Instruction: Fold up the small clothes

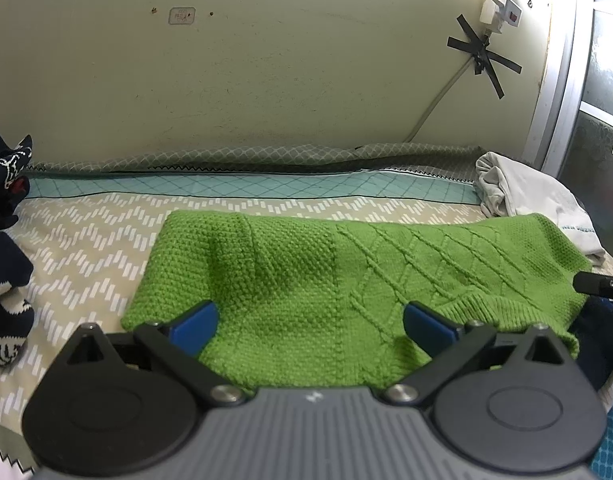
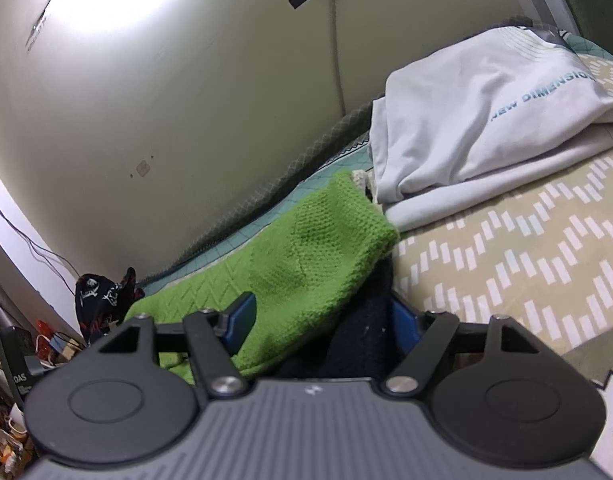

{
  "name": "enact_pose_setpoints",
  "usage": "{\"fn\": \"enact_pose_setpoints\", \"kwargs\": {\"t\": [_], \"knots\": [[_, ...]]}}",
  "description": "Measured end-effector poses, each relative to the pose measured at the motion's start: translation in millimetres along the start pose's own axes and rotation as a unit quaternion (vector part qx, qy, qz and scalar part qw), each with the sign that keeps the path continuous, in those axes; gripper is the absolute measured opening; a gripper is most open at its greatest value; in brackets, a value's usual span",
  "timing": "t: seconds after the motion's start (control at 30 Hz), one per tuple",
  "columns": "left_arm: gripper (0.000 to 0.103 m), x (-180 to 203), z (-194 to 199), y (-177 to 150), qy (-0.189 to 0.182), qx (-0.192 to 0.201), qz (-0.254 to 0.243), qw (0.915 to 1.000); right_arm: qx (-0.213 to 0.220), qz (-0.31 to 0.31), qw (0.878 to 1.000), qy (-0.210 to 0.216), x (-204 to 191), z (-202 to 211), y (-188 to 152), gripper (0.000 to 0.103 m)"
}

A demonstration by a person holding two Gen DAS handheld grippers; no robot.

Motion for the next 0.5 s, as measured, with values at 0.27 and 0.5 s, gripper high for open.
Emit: {"fn": "enact_pose_setpoints", "kwargs": {"t": [0.27,0.5], "knots": [[0.103,0.1,-0.6,-0.4,0.001,-0.001,-0.003,1.0,0.002,-0.023,1.0,-0.003,9.4,9.3,0.9,0.05],[0.103,-0.2,-1.0,-0.2,0.001,-0.002,-0.004,1.0,-0.016,-0.014,1.0,0.004,3.4,4.1,-3.5,0.043]]}}
Point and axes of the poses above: each gripper's, at about its wrist camera, not at the fingertips, and z roughly against the way its jaws point, x to its right, y to its top, the point moved 8 cm from there along -z, roughly the way its jaws point, and after that the axes turned 15 degrees about y, right-handed, at the moved point
